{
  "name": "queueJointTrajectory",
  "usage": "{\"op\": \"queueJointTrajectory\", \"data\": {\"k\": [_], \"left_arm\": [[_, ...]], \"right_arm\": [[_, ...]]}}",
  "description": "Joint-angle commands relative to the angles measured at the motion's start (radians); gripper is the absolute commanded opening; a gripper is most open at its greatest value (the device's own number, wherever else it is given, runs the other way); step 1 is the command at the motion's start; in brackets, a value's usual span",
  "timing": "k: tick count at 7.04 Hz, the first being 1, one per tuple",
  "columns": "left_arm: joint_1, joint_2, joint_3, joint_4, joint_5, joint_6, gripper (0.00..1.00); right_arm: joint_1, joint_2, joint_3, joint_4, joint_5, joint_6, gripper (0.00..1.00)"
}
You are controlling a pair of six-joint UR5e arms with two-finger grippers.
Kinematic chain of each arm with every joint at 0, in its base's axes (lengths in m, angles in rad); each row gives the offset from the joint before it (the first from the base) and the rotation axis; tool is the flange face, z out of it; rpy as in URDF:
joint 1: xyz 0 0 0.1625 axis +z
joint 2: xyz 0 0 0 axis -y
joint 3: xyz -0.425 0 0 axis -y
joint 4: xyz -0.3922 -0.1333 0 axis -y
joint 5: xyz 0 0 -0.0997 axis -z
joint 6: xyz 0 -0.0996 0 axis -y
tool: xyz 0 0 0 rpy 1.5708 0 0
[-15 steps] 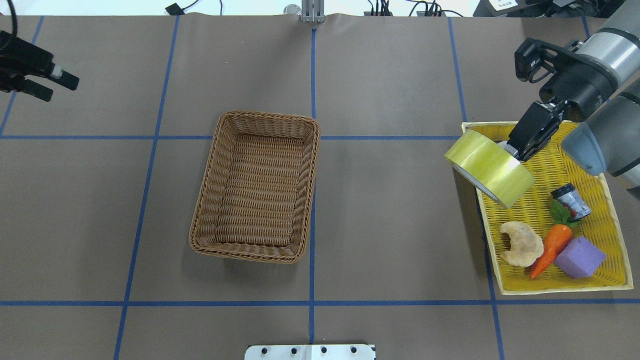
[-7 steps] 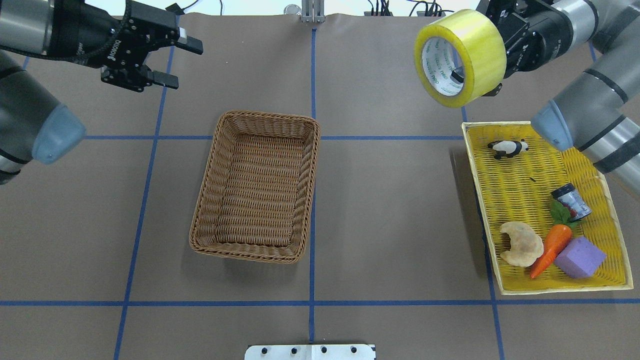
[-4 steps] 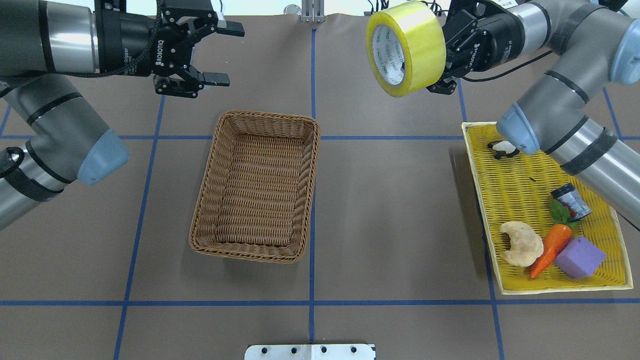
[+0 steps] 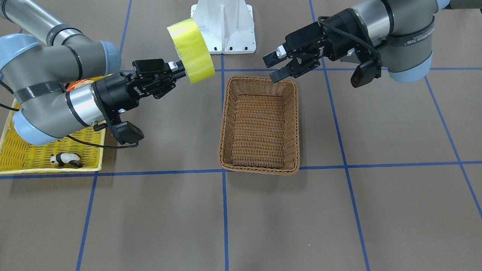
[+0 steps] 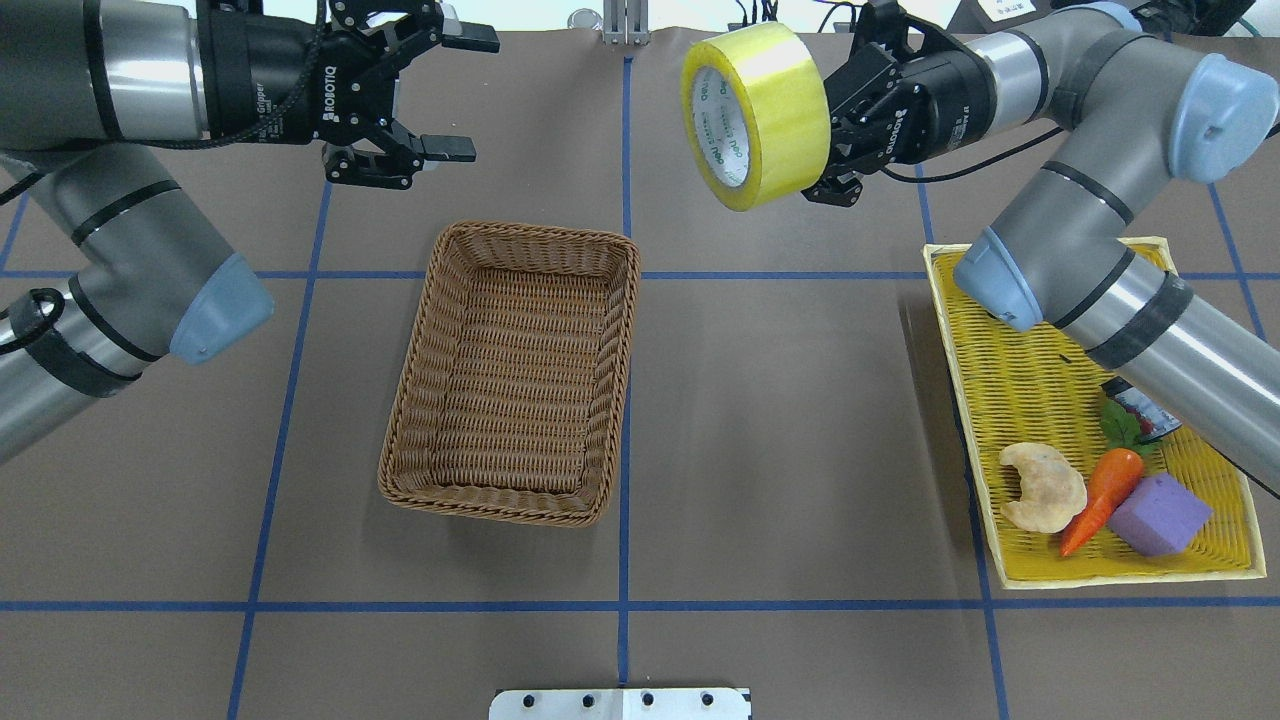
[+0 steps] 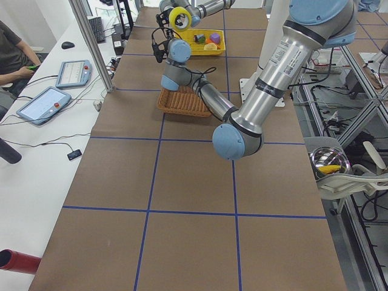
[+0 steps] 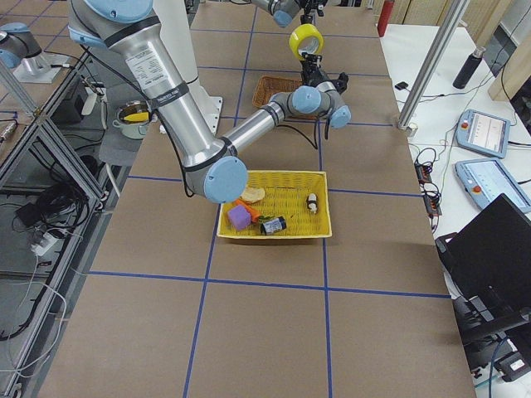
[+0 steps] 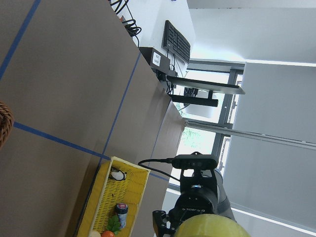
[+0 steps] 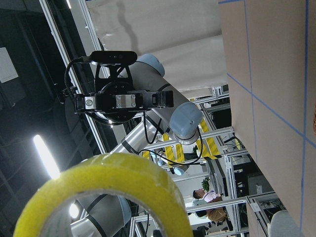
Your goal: Move tape to another basket
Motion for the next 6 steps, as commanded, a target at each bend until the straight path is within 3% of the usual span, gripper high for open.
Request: {"op": "queueJointTrajectory", "data": {"k": [1,3,6], "left_arm": [[0.000,-0.004,-0.004,-0.060,0.004,-0.091,0.98],[0.009,-0.015,-0.008,-0.105,0.004,-0.154,0.97],[0.049,-0.035,-0.008,-0.103,0.006,-0.153,0.97]], "right_arm": [[-0.027,0.028,0.005,-0.092,0.051,-0.067,0.00],[-0.092,0.056,0.007,-0.224,0.117,-0.229,0.00],[-0.115,0.067,0.004,-0.244,0.117,-0.245,0.00]]}}
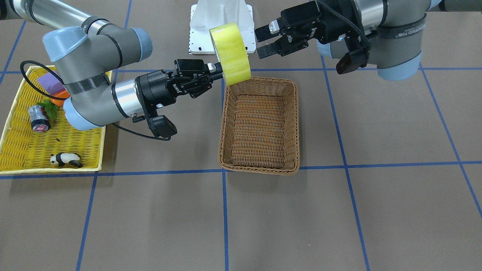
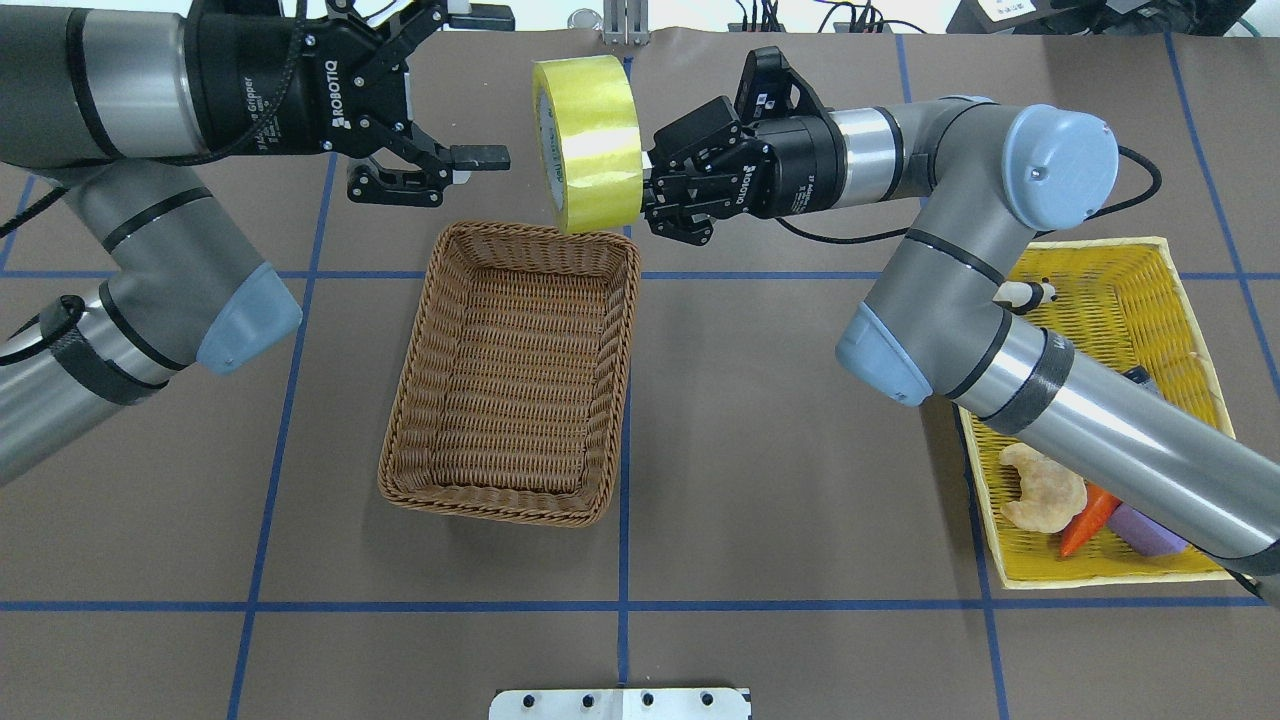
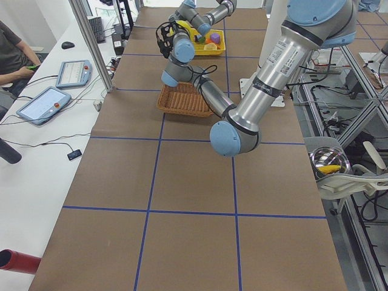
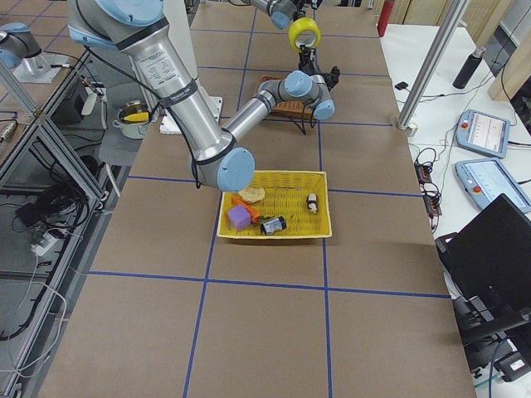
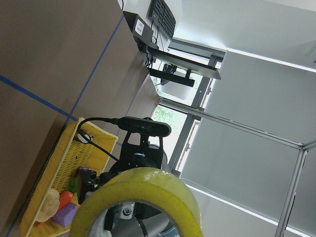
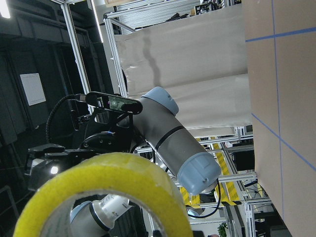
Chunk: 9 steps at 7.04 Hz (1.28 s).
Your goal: Move tape to another basket
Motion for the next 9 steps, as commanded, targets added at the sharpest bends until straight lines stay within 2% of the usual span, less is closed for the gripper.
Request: {"op": "queueJointTrajectory", "data": {"k": [1,3,5,8,9], "left_arm": [[0.035,-0.012,0.001,0.001,0.001,0.002,0.97],[0.068,-0.026,0.000,0.006,0.071,0.001,0.94],[0.070,-0.021,-0.002,-0.001,0.073,0.007,0.87],[0.069,-0.012,-0.009,-0.004,0.071,0.016,0.85],[0.069,-0.012,-0.014,-0.004,0.071,0.015,0.75]], "right_arm": [[-0.019,0.005,-0.001,-0.014,0.002,-0.009,0.00],[-0.037,0.004,-0.005,-0.016,0.002,-0.025,0.00],[-0.037,-0.008,0.024,-0.015,-0.004,-0.024,0.00],[-0.036,-0.031,0.055,-0.018,-0.006,-0.021,0.00],[-0.036,-0.019,0.055,-0.042,-0.004,-0.021,0.00]]}}
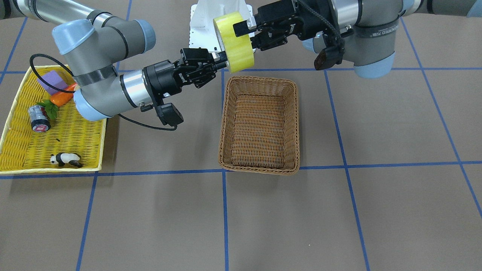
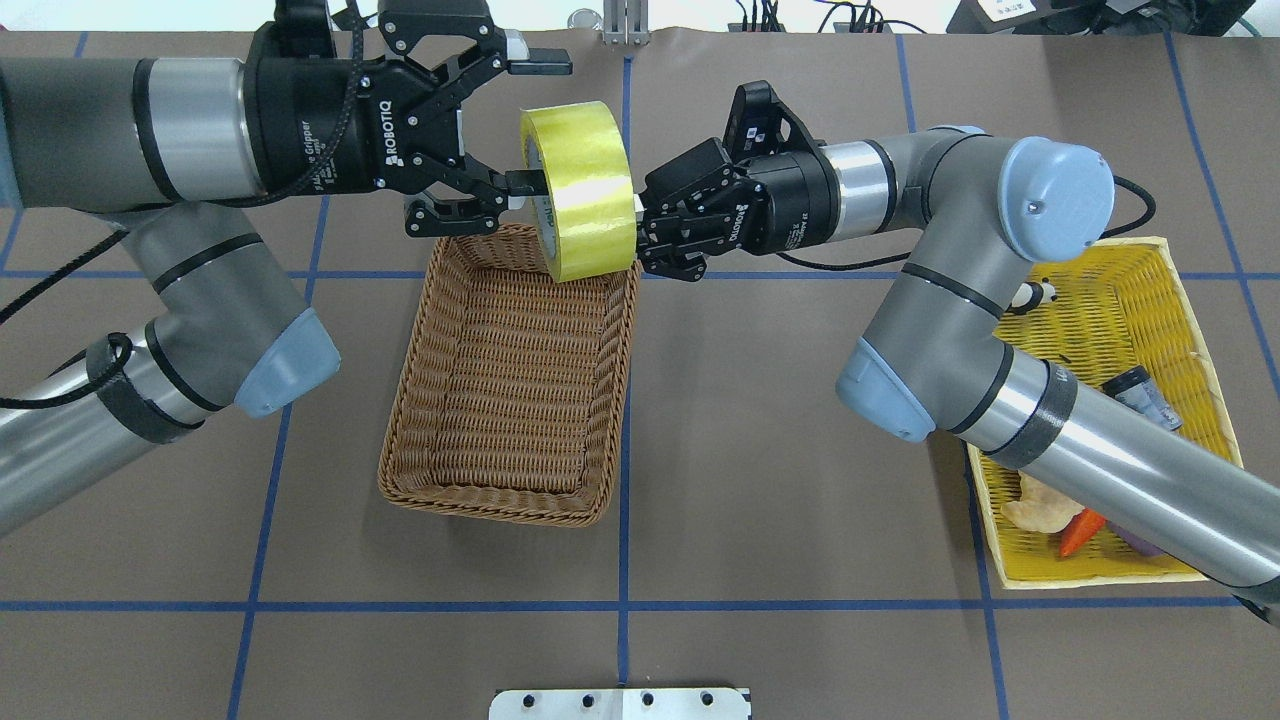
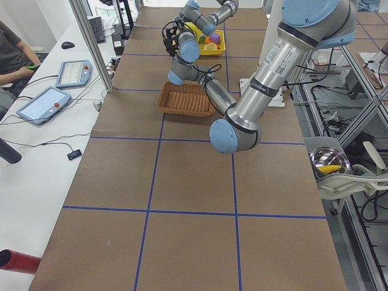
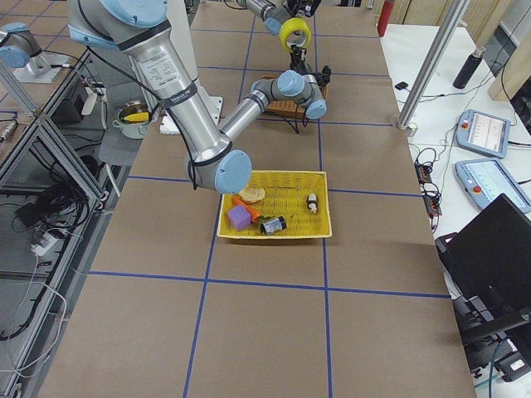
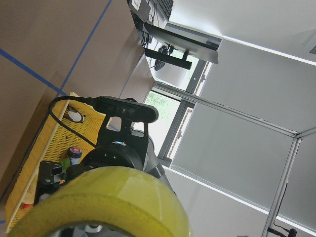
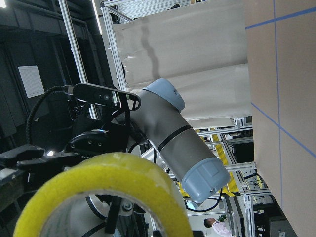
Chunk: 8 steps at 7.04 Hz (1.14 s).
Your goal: Move tape to another basket
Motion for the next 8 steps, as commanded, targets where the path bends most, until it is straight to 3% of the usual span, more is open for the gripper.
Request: {"op": "queueJointTrajectory", "data": {"k": [1,2,3,5,6,8], "left_arm": [[0.000,0.000,-0.006,0.000,0.000,0.000,0.66],[0.001,0.000,-0.006,0.000,0.002,0.000,0.52],[0.001,0.000,-0.006,0.000,0.000,0.000,0.37],[0.001,0.002,-0.006,-0.002,0.000,0.000,0.23],[0.001,0.002,-0.006,-0.002,0.000,-0.001,0.23],[0.000,0.010,-0.016,-0.003,0.000,-0.003,0.22]], "right_arm": [[0.000,0.011,0.001,-0.032,0.001,0.000,0.00],[0.000,0.012,0.000,-0.032,0.004,0.000,0.02],[0.000,0.012,0.000,-0.032,0.004,0.000,0.13],[0.000,0.011,0.001,-0.035,0.010,0.005,0.59],[0.000,0.011,0.001,-0.036,0.016,0.005,0.70],[0.003,0.002,0.006,-0.035,0.016,0.006,0.73]]}}
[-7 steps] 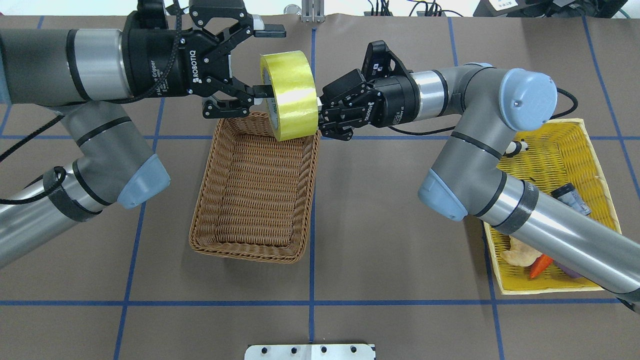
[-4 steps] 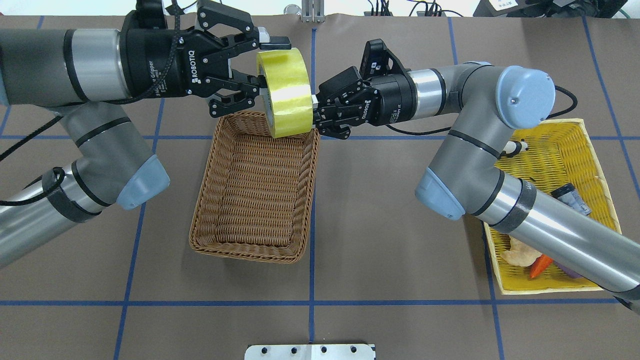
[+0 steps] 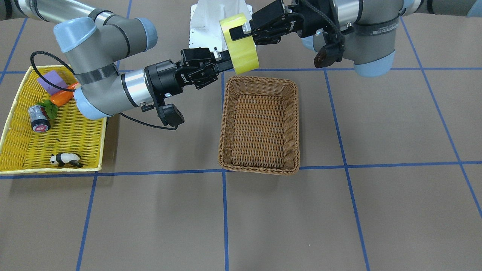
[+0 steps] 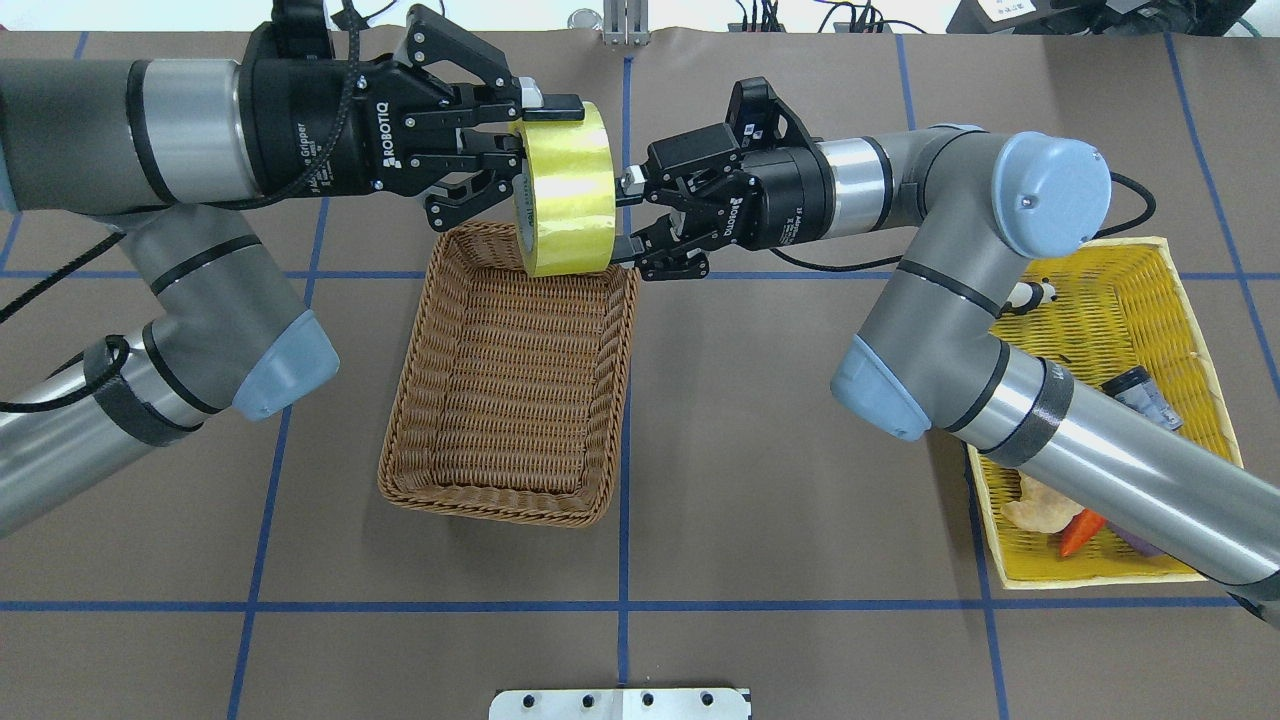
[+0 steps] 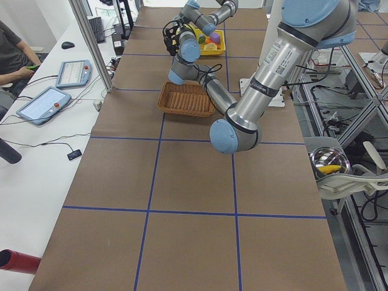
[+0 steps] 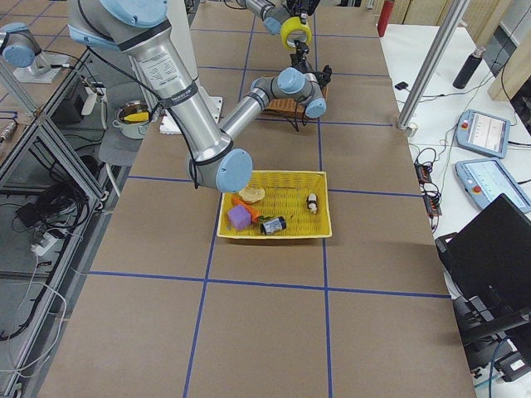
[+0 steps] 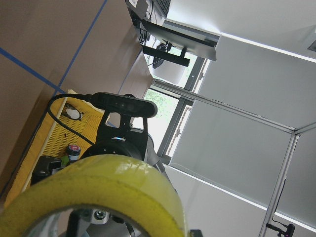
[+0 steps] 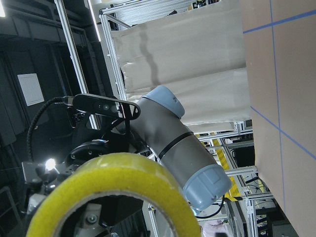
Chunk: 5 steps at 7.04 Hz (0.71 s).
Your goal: Move tape to another basket
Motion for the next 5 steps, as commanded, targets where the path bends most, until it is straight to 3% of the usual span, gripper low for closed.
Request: {"op": "queueJointTrajectory", "data": {"k": [1,2,3,5], "left_arm": [[-0.004,0.046,-0.049,-0.007,-0.006,-0.001,0.14],[-0.004,0.071,-0.061,-0.016,-0.006,0.006,0.04],[-0.009,0.074,-0.059,-0.005,0.005,0.008,0.00],[-0.014,0.207,-0.063,0.004,0.008,0.214,0.00]], "right_arm": [[0.010,-0.041,0.034,0.006,-0.003,0.001,0.74],[0.028,-0.093,0.087,0.006,-0.007,0.001,0.77],[0.080,-0.132,0.106,0.006,-0.041,-0.002,1.00],[0.179,-0.146,0.111,0.006,-0.250,-0.008,1.00]]}}
